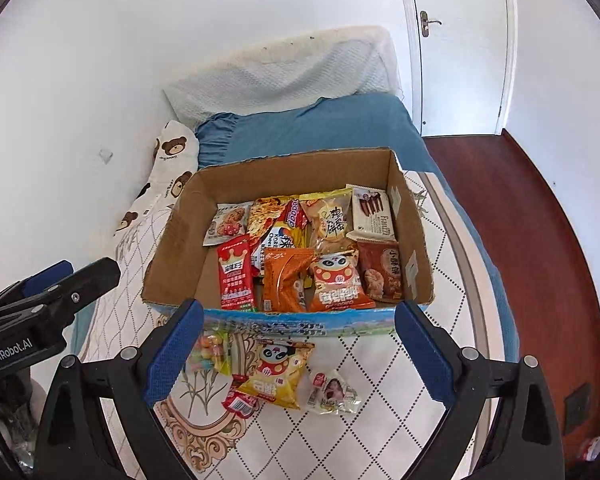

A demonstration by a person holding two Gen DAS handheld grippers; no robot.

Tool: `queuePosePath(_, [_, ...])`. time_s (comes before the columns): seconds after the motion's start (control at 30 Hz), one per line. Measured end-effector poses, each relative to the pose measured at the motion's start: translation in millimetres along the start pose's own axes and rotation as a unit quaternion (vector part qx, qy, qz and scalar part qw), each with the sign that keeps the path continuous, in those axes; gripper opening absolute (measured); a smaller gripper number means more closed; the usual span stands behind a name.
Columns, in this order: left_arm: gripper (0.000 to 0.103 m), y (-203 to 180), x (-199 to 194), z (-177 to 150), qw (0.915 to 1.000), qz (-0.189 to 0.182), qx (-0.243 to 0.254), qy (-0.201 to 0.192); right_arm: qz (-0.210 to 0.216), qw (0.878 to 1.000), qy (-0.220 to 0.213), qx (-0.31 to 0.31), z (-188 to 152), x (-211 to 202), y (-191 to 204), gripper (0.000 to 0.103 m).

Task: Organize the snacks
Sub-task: 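Move both tools back over the remaining snacks on the bed, then grasp the candy bag with left tool while right tool grasps yellow panda chip bag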

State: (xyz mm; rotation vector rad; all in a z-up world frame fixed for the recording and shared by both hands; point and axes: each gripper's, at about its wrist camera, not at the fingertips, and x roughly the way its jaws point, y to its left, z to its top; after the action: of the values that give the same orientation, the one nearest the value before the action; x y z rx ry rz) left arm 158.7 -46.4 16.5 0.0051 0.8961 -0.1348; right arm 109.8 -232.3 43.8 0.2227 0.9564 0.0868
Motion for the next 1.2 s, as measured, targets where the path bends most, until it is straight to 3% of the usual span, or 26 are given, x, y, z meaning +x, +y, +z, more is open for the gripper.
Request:
queuePosePath(0.07, [0.103,2,-9,-9,0.9994,0.015,0.006,-0.03,0.01,1.0,0.01,0.0,-9,2,0,0.098])
queuePosePath(0.13, [0.103,4,-8,-16,0.999,0.024,0.014,-0.035,0.005,1.0,0.02,-0.001,-21,10,-1,0.096])
queuePosePath(0.17, [0.103,4,-4,-22,0.9987,0.037,0.017,-0.029,0.009,1.0,0.03,-0.003,-26,16,-1,0.086])
queuePosePath(0.2, [0.103,6,1,-27,0.9983,0.05,0.018,-0.023,0.017,0.999,0.044,-0.001,-32,25,-2,0.074])
queuePosePath(0.23, [0.103,9,8,-33,0.998,0.058,0.019,-0.013,0.02,0.998,0.061,0.003,-38,36,-3,0.072])
queuePosePath(0.37, [0.103,24,40,-65,0.9954,0.086,0.01,0.04,0.043,0.992,0.114,0.034,-62,80,-7,0.072])
queuePosePath(0.53, [0.102,50,75,-104,0.9895,0.108,-0.01,0.095,0.04,0.984,0.163,0.051,-78,138,-1,0.073])
queuePosePath(0.6, [0.102,52,86,-113,0.9876,0.114,0.018,0.106,0.035,0.983,0.176,0.047,-82,156,5,0.073])
queuePosePath(0.7, [0.103,48,107,-118,0.9782,0.13,0.09,0.135,0.02,0.981,0.192,0.032,-86,178,17,0.073])
queuePosePath(0.83, [0.102,45,130,-116,0.9701,0.124,0.137,0.158,0.011,0.978,0.206,0.007,-93,197,32,0.073])
queuePosePath(0.93, [0.102,29,143,-117,0.9573,0.116,0.209,0.162,0.015,0.977,0.215,-0.009,-102,203,33,0.068])
queuePosePath(1.0, [0.102,14,148,-121,0.9442,0.099,0.271,0.159,0.021,0.977,0.214,-0.013,-106,197,29,0.066])
queuePosePath(1.2, [0.103,-14,176,-141,0.8922,0.068,0.402,0.193,0.029,0.974,0.226,-0.006,-113,186,12,0.065])
